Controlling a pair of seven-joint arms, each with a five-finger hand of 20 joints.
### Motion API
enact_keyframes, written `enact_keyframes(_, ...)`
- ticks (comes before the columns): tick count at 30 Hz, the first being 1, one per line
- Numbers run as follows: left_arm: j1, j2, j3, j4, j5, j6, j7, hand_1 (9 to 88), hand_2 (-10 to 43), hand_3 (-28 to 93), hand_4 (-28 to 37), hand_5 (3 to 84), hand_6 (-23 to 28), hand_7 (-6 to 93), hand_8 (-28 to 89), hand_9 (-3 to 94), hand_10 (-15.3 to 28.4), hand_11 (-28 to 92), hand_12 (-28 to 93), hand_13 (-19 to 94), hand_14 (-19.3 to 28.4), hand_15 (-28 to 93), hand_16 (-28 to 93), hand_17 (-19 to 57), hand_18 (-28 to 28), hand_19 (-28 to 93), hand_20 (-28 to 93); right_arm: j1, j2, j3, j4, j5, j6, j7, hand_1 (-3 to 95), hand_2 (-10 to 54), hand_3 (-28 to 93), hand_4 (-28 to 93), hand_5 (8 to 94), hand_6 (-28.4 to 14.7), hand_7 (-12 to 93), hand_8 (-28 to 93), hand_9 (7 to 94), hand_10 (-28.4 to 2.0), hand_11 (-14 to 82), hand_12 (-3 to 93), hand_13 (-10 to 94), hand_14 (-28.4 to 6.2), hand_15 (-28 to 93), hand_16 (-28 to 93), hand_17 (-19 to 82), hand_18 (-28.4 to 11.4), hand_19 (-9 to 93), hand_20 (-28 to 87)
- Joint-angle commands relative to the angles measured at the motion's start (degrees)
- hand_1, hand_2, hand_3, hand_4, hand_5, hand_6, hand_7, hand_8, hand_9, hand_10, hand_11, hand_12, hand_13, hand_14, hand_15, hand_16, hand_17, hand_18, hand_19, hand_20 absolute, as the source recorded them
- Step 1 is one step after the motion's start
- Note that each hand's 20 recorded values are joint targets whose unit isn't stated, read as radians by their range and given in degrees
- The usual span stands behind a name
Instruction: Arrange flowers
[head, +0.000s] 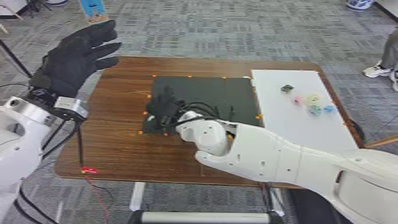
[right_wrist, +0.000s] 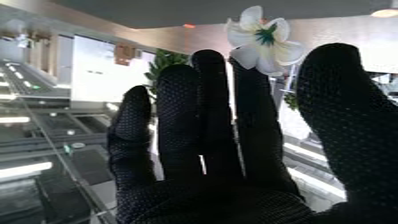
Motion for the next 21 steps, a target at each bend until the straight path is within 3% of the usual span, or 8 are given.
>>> enact_keyframes(1, 0.6, -0.68, -0.12, -0.23, -0.26, -0.24, -0.98, 21.3, -7.7, 67, -28.3, 23.6, 2.3, 17.1, -9, 19.2, 9.8, 16, 16, 17, 12.6, 15, 5, -13.5, 22.1, 38, 7, -0.8, 0.7, 0.1, -0.4, 0.3, 5.3, -1.1, 29.9, -9.5, 86, -28, 46.9, 2.1, 32, -17, 45.7, -11.0, 40.0, 29.7, 39, -11.3, 77, 31, 14, -19.4, 72, 56)
enact_keyframes(4, 0.5, -0.78, 0.02, -0.05, -0.35, -0.41, -1.27, 21.4, -7.7, 67, -28.3, 23.6, 2.3, 17.2, -9, 19.3, 9.8, 16, 16, 17, 12.6, 15, 5, -13.5, 22.0, 38, 7, -1.1, 0.9, 0.1, -0.6, 0.0, 7.1, -1.5, 29.0, -9.5, 86, -28, 47.5, 2.1, 25, -16, 44.1, -11.4, 39.4, 29.5, 37, -12.2, 77, 31, 14, -19.7, 72, 56)
enact_keyframes(8, 0.3, -0.75, 0.26, 0.05, -0.37, -0.49, -1.29, 21.6, -7.5, 67, -28.3, 23.6, 2.3, 17.1, -9, 19.3, 9.9, 16, 16, 17, 12.6, 14, 5, -13.5, 22.1, 39, 7, -0.3, 0.4, -2.3, 0.6, 0.3, 12.9, -0.1, 29.0, -1.2, 87, -28, 55.1, 4.1, 25, -16, 48.0, -10.7, 39.7, 29.2, 39, -12.4, 77, 30, 14, -20.0, 72, 56)
enact_keyframes(11, 0.0, -0.72, 0.54, 0.17, -0.4, -0.52, -1.26, 21.4, -7.4, 67, -28.3, 23.6, 2.3, 17.2, -9, 19.3, 9.8, 16, 16, 17, 12.6, 14, 5, -13.5, 22.0, 39, 7, 0.0, -0.1, -3.4, 2.1, -0.2, 16.9, 0.0, 38.5, 2.7, 81, -28, 64.5, 5.1, 30, -9, 56.9, -8.3, 33.6, 35.9, 44, -11.0, 76, 31, 16, -19.4, 73, 56)
enact_keyframes(12, 0.1, -0.75, 0.45, 0.12, -0.43, -0.61, -1.31, 21.4, -7.4, 67, -28.3, 23.6, 2.3, 17.2, -9, 19.3, 9.8, 16, 16, 17, 12.6, 14, 5, -13.5, 22.0, 39, 7, 0.1, -0.3, -3.9, 2.5, -0.4, 18.3, 0.1, 42.9, 2.2, 79, -28, 67.0, 5.6, 33, -9, 61.5, -6.9, 27.0, 42.4, 46, -9.9, 74, 35, 17, -19.1, 73, 55)
enact_keyframes(14, -0.4, -0.75, 0.78, 0.31, -0.43, -0.65, -1.34, 21.5, -7.4, 67, -28.3, 23.6, 2.3, 17.4, -9, 19.3, 9.9, 16, 16, 17, 12.6, 15, 5, -13.5, 22.0, 38, 7, 0.1, -0.6, -4.3, 3.4, -0.6, 20.5, 0.1, 45.9, -0.9, 78, -28, 69.1, 6.1, 36, -8, 65.8, -5.7, 23.6, 46.4, 49, -8.5, 73, 39, 19, -18.6, 74, 55)
enact_keyframes(17, -0.6, -0.66, 0.97, 0.34, -0.47, -0.6, -1.33, 21.5, -7.4, 67, -28.3, 23.6, 2.3, 17.3, -9, 19.3, 9.9, 16, 16, 17, 12.6, 15, 5, -13.5, 22.0, 38, 7, 0.4, -0.8, -5.1, 3.6, -0.8, 21.9, 0.7, 49.0, -7.0, 78, -28, 69.0, 5.7, 44, -5, 67.9, -5.7, 26.0, 49.4, 51, -6.9, 72, 42, 20, -18.1, 75, 56)
enact_keyframes(21, -0.5, -0.72, 0.92, 0.28, -0.39, -0.5, -1.18, 21.4, -7.2, 67, -28.3, 23.6, 2.3, 17.3, -9, 19.3, 9.9, 16, 16, 17, 12.6, 15, 5, -13.5, 22.0, 38, 7, 0.7, -1.0, -5.5, 4.4, 0.0, 24.1, 0.3, 50.2, -9.5, 79, -28, 66.5, 5.7, 50, 0, 67.2, -5.9, 28.6, 51.6, 51, -5.7, 71, 44, 21, -17.9, 76, 56)
